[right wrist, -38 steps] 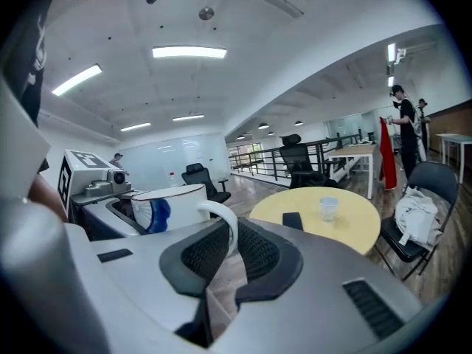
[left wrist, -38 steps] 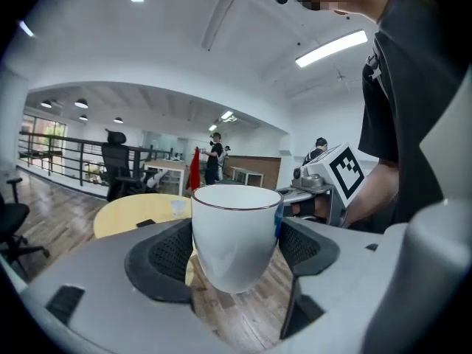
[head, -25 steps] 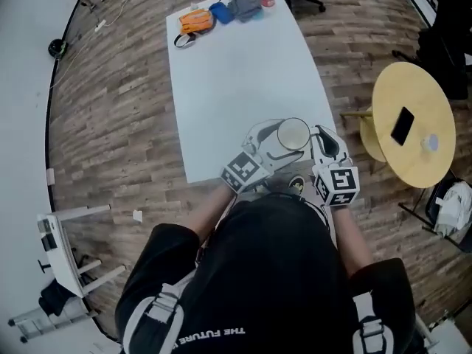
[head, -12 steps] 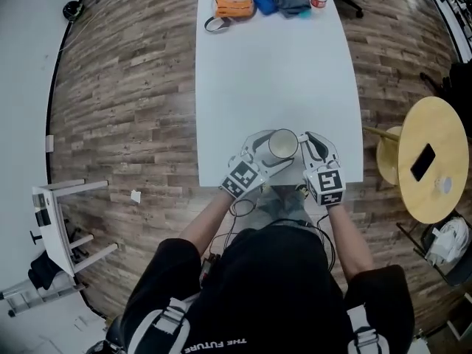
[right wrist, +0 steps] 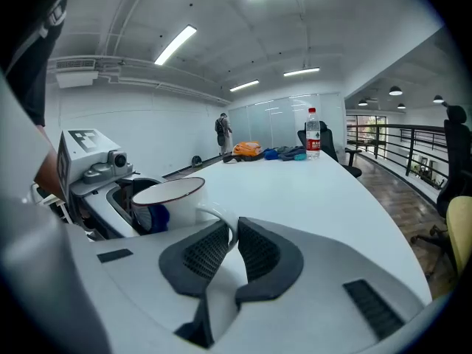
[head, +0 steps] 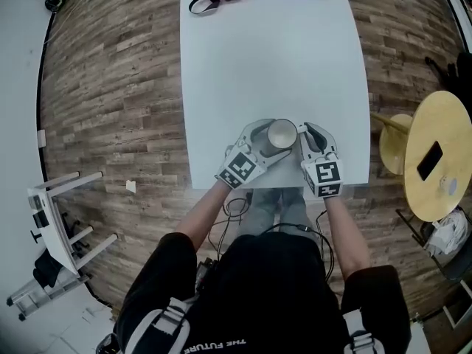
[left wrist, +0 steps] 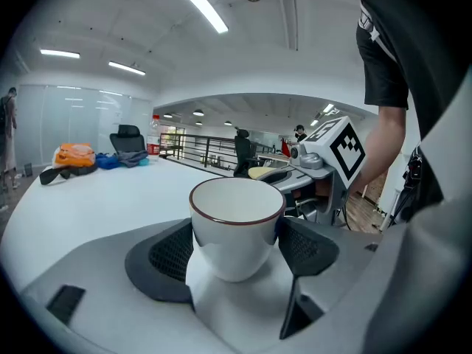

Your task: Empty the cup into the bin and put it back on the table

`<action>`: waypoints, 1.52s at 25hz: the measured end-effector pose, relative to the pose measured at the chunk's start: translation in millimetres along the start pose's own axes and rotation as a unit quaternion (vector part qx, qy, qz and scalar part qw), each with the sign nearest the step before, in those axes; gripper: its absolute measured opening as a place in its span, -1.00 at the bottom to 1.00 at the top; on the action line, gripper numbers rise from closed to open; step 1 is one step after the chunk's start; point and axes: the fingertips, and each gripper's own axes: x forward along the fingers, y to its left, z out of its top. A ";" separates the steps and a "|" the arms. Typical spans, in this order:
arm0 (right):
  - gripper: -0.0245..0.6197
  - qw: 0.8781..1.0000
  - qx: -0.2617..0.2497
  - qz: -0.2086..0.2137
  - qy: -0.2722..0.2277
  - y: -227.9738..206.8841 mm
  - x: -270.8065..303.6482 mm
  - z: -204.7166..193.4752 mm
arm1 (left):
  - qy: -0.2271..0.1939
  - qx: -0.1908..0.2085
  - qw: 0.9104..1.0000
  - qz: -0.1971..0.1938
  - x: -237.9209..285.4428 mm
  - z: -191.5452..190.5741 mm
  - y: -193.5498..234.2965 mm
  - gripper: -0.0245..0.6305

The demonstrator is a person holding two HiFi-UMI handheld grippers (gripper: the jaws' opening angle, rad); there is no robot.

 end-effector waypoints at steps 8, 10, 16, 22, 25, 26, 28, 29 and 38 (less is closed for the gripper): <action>-0.78 1.000 0.018 0.001 -0.002 -8.6 2.9 -4.4 | -0.011 0.003 1.000 0.001 7.7 4.2 2.1 0.19; -0.78 1.000 0.015 -0.003 -0.003 -7.4 3.7 -5.0 | -0.011 0.004 1.000 0.001 6.8 2.6 2.1 0.19; -0.78 1.000 0.017 -0.012 -0.009 -4.8 0.5 -9.4 | -0.002 0.033 0.999 0.006 6.3 -2.0 -2.8 0.19; -0.77 1.000 0.017 -0.014 0.000 -3.5 0.4 -12.2 | -0.002 0.028 0.999 0.018 4.0 -2.8 -1.4 0.19; -0.74 1.000 0.020 -0.017 0.008 -4.4 -2.9 -17.8 | -0.006 0.029 0.999 0.028 0.9 -2.2 -2.0 0.19; -0.73 1.000 0.022 -0.018 0.012 -5.1 -4.6 -20.8 | -0.007 0.027 0.999 0.029 -0.1 -2.4 -2.8 0.19; -0.71 0.999 0.027 -0.021 0.018 -6.7 -9.4 -26.4 | -0.010 0.019 0.999 0.033 -2.6 -2.9 -4.3 0.19; -0.69 0.999 0.029 -0.023 0.019 -7.5 -12.2 -28.4 | -0.012 0.014 0.999 0.035 -4.1 -2.8 -4.8 0.19; -0.64 0.998 0.020 -0.056 0.013 1.1 -64.1 -13.1 | -0.052 -0.035 0.993 0.103 -79.0 12.1 -12.2 0.19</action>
